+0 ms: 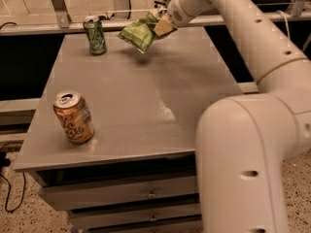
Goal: Move green jalapeno chip bag near green can
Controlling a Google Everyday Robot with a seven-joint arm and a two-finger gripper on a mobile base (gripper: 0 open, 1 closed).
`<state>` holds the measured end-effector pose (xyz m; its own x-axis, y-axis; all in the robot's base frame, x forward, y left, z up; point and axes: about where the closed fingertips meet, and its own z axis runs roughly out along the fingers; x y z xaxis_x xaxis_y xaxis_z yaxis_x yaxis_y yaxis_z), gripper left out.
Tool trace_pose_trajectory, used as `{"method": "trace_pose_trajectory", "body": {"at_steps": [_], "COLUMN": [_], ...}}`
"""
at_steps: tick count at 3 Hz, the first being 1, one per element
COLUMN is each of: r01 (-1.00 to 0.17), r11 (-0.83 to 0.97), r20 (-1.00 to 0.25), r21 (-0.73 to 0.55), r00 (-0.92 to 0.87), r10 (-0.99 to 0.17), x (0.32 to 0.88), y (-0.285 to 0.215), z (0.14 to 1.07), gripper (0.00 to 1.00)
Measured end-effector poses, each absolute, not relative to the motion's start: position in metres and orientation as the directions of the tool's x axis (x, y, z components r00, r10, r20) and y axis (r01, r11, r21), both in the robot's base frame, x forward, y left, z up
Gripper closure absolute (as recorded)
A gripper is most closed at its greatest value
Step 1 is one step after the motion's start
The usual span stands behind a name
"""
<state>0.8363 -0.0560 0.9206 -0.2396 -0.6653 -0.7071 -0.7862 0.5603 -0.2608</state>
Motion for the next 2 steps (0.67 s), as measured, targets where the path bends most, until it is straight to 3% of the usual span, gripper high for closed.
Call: {"method": "trace_pose_trajectory", "body": {"at_steps": [2], "r01": [-0.821], "r11": [0.505], "r20": [-0.667], "r21": [-0.268], "r00": [-0.22], "r10": [-0.712], "x": [0.858], "y": [-0.015], "z": [0.894], "gripper": [1.0]}}
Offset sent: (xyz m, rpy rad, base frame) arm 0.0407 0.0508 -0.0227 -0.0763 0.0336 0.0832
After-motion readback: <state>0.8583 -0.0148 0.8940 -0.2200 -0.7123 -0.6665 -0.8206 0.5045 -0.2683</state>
